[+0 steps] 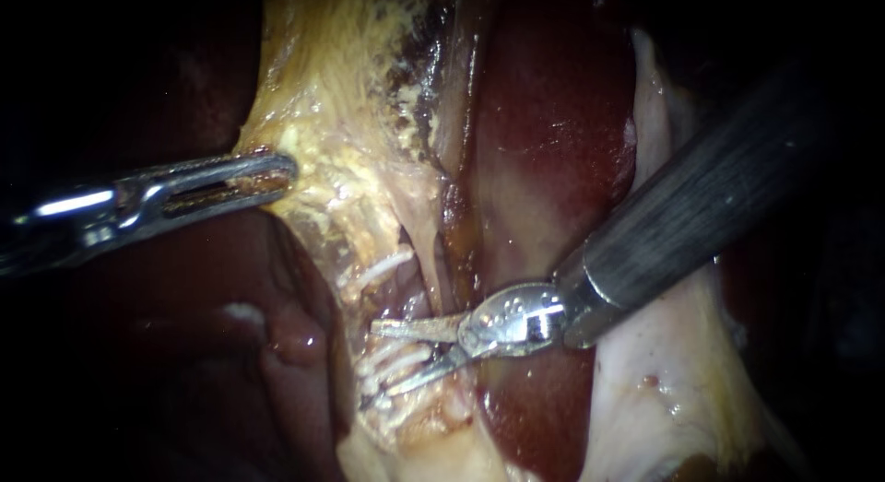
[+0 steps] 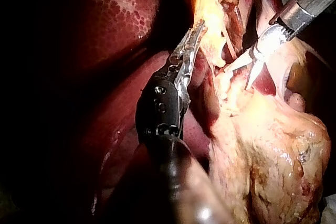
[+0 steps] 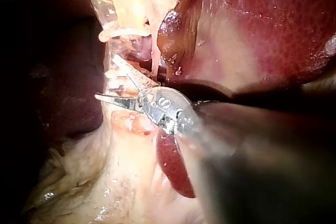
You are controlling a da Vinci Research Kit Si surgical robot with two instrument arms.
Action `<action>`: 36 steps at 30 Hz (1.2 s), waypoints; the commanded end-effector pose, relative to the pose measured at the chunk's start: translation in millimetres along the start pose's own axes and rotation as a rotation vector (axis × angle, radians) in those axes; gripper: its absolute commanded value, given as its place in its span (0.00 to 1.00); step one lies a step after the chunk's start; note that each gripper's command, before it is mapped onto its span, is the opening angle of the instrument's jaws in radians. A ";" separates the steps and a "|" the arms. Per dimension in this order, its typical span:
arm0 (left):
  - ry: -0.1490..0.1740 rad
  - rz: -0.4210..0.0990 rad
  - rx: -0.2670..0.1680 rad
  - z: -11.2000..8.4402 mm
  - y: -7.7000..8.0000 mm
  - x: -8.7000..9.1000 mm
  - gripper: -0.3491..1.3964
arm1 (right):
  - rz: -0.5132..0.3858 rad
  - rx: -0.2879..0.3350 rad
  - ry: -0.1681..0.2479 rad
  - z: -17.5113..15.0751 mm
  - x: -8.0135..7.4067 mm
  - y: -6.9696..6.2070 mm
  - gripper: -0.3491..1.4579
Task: Go back from the cut left tube
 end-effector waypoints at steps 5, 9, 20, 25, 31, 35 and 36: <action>0.000 0.000 -0.001 0.0 0.0 0.0 0.00 | 0.002 -0.003 0.001 -1.0 0.2 -0.1 0.61; 0.000 0.000 -0.001 0.0 0.0 0.0 0.00 | 0.009 -0.019 0.002 -3.4 0.9 -0.1 0.64; -0.001 -0.001 -0.002 0.0 0.0 0.0 0.00 | 0.004 -0.088 0.000 -12.6 3.8 0.9 0.64; -0.001 -0.001 -0.002 0.0 0.0 0.0 0.00 | -0.008 -0.111 0.000 -15.3 4.8 1.2 0.66; -0.001 -0.001 -0.002 0.0 0.0 0.0 0.00 | -0.024 -0.129 -0.001 -17.0 5.6 1.2 0.67; -0.003 -0.001 -0.006 0.1 -0.1 0.2 0.00 | -0.028 -0.128 0.000 -17.3 6.0 1.1 0.68; -0.004 0.000 -0.007 0.2 -0.1 0.2 0.00 | -0.028 -0.128 0.000 -17.3 6.0 1.1 0.68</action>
